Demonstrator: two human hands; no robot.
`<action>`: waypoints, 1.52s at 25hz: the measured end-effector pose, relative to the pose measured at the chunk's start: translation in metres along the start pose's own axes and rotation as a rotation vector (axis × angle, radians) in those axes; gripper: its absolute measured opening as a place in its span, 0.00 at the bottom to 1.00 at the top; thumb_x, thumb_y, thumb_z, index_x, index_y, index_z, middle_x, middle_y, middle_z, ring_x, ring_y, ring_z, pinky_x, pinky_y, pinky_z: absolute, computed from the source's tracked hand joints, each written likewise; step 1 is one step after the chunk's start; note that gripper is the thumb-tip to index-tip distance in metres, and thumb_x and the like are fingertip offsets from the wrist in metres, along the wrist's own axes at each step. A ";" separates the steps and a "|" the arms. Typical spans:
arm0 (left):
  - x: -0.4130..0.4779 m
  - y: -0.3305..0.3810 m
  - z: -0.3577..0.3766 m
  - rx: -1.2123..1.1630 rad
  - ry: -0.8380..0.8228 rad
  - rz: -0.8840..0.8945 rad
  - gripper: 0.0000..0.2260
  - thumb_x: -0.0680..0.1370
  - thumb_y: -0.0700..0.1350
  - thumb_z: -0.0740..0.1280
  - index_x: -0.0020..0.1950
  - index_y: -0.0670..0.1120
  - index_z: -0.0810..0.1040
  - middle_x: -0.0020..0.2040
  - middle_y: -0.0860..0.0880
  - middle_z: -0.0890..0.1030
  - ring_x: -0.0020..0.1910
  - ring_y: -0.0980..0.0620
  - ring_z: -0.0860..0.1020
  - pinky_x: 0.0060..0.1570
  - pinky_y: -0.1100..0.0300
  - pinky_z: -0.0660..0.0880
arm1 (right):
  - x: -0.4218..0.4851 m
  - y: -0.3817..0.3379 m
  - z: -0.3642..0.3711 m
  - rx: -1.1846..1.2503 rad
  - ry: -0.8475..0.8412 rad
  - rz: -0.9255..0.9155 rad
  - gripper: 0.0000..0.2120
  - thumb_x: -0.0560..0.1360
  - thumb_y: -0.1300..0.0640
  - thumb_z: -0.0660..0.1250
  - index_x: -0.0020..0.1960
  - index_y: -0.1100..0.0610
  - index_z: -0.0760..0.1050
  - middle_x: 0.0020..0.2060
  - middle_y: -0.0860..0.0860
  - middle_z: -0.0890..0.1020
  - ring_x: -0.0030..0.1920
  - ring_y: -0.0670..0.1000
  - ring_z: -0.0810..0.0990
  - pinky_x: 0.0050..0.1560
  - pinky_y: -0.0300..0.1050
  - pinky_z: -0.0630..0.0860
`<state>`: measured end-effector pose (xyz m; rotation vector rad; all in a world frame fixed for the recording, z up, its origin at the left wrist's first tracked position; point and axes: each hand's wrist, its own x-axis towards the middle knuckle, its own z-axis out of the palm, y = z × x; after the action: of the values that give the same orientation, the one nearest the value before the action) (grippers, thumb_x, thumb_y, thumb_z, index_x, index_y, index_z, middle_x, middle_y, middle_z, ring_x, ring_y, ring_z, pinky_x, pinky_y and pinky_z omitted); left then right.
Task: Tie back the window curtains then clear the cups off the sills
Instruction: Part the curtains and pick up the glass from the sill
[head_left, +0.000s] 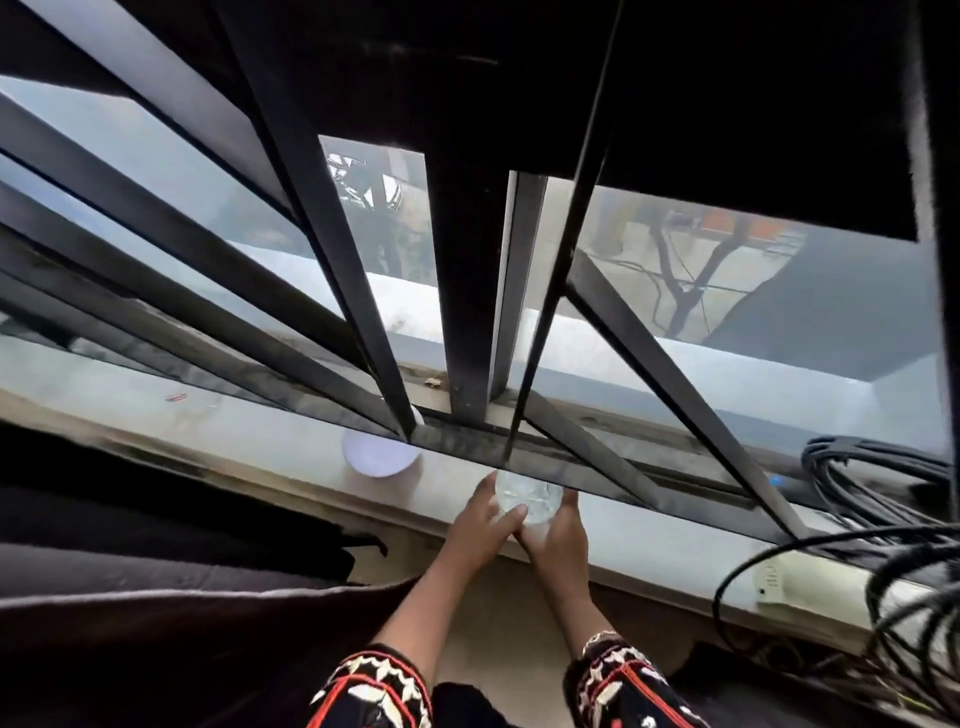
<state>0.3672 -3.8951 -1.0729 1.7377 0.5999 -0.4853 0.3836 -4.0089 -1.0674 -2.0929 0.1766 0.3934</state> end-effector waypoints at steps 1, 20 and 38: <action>-0.014 0.011 -0.003 -0.040 -0.018 0.007 0.32 0.66 0.58 0.68 0.66 0.47 0.66 0.60 0.49 0.76 0.57 0.54 0.76 0.63 0.57 0.70 | -0.005 -0.001 -0.002 -0.017 -0.004 0.000 0.25 0.68 0.58 0.73 0.61 0.58 0.67 0.55 0.55 0.78 0.54 0.55 0.78 0.49 0.40 0.71; -0.253 0.179 -0.044 -0.217 -0.125 0.102 0.20 0.74 0.37 0.68 0.64 0.44 0.68 0.57 0.47 0.76 0.51 0.59 0.77 0.54 0.70 0.71 | -0.170 -0.170 -0.158 -0.112 -0.018 -0.218 0.31 0.66 0.54 0.75 0.65 0.60 0.66 0.56 0.54 0.77 0.56 0.55 0.77 0.48 0.37 0.67; -0.403 0.218 -0.095 -0.243 0.035 0.249 0.26 0.66 0.50 0.70 0.63 0.46 0.72 0.58 0.46 0.79 0.59 0.50 0.76 0.63 0.53 0.72 | -0.286 -0.266 -0.184 -0.113 0.012 -0.521 0.31 0.65 0.44 0.74 0.62 0.54 0.67 0.52 0.48 0.77 0.52 0.49 0.77 0.45 0.40 0.71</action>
<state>0.1889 -3.9012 -0.6399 1.5644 0.4387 -0.1989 0.2279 -4.0342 -0.6658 -2.1551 -0.3874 0.0759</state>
